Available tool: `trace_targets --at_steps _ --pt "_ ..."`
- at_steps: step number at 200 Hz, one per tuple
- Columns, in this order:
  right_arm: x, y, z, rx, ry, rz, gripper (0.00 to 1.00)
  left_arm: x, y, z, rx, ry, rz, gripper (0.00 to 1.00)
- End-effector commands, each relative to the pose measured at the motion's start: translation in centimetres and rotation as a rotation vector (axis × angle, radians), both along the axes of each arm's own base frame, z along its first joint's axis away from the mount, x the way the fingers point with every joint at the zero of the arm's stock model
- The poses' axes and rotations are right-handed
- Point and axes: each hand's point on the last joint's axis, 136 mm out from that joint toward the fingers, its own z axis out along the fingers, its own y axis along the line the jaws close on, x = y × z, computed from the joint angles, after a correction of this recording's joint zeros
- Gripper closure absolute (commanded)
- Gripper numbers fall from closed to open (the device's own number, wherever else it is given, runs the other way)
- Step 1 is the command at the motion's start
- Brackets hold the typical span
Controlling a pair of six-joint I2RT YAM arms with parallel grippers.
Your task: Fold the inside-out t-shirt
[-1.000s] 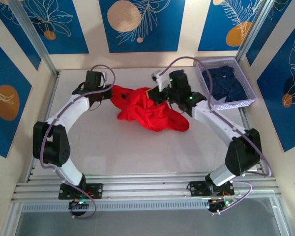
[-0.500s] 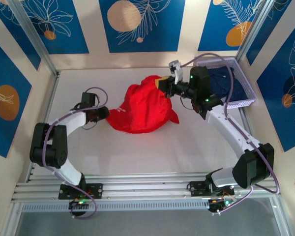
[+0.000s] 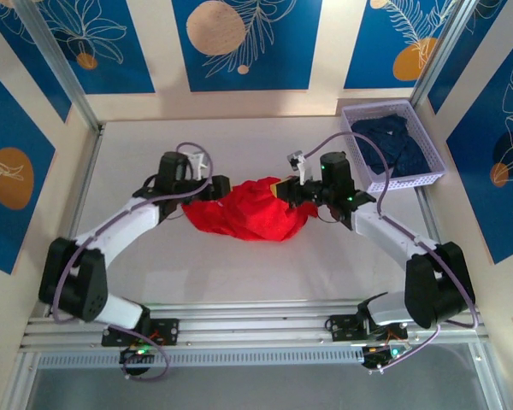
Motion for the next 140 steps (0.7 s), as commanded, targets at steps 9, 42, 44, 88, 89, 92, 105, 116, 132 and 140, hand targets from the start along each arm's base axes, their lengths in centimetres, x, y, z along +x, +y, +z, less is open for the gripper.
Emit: trace_targets --at_steps 9,42,44,88,89,92,105,116,132,140 --pt "-0.9 -0.1 2.7 0.038 -0.102 0.022 1.0 0.6 -4.1 -1.6 0.026 0.083 -0.134 0.27" --pt "-1.4 -0.3 3.3 0.044 -0.121 0.015 1.0 2.6 -6.6 -3.6 0.024 0.138 -0.162 0.53" --pt "-1.4 -0.3 3.3 0.044 -0.123 0.014 1.0 2.7 -6.7 -3.8 0.023 0.142 -0.162 0.55" --pt "-0.2 -3.0 10.7 0.131 -0.274 -0.137 1.0 6.7 -6.0 5.2 -0.156 -0.025 -0.131 1.0" --pt "-0.2 -3.0 10.9 0.135 -0.279 -0.14 1.0 6.8 -5.9 5.6 -0.161 -0.034 -0.127 1.0" --pt "-0.1 -3.3 12.2 0.158 -0.299 -0.152 1.0 7.1 -5.3 6.8 -0.178 -0.06 -0.112 1.0" --pt "-0.3 -4.1 16.0 0.218 -0.376 -0.187 1.0 7.9 -2.8 12.4 -0.271 -0.176 -0.046 1.0" --pt "-0.9 -4.7 18.6 0.254 -0.448 -0.205 1.0 7.8 -0.5 16.8 -0.356 -0.284 0.004 1.0" --pt "-1.7 -5.3 19.6 0.262 -0.497 -0.226 1.0 6.4 2.4 21.3 -0.44 -0.411 0.058 1.0" --pt "-1.8 -5.4 18.9 0.247 -0.499 -0.237 1.0 5.5 3.2 22.4 -0.461 -0.456 0.068 1.0"
